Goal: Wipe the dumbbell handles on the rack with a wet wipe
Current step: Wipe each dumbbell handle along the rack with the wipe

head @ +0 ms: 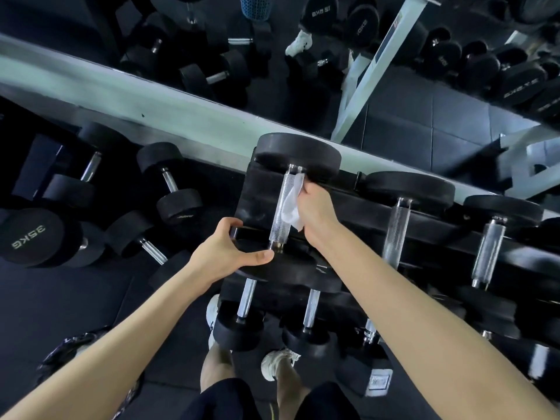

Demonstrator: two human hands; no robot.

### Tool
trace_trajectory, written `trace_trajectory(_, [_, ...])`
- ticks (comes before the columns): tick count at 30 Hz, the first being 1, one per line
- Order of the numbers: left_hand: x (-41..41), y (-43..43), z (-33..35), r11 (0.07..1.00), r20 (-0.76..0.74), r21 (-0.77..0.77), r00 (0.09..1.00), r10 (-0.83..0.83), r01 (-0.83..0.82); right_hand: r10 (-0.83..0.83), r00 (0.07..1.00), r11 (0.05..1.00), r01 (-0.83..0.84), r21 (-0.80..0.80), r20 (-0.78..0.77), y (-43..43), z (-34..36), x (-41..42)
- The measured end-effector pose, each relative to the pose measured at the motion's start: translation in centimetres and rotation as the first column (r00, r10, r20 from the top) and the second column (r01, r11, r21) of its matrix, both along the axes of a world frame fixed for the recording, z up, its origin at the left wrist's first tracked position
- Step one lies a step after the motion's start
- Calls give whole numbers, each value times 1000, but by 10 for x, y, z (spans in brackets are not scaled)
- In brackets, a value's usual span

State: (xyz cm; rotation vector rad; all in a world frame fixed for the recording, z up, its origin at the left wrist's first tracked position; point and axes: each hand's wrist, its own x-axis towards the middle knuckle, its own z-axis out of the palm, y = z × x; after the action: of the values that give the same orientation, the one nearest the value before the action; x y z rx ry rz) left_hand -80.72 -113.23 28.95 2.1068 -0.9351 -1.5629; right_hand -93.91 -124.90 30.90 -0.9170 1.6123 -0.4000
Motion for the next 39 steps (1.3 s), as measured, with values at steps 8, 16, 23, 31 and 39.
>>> trace_trajectory(8, [1,-1,0,1000,-2,3,1000,4,-4,287,955,955,-279,100,-76,23,-10,-23])
trace_trajectory(16, [2,0,10,992,56,49,991,-121,118,375,923,927,-371,-56,84,32,8,-49])
trace_trajectory(23, [-15,-12,39,830,181,-539,943,278,-142,333,896,691,-443,-571,-293,32,19,-36])
trace_trajectory(31, [-28,-41,2,929,243,-368,969,53,42,170,774,530,-593,-606,-610,54,0,-46])
trace_trajectory(39, [-39,-51,-3,953,70,-278,987,144,-119,247,855,837,-425,-345,-456,53,1,-21])
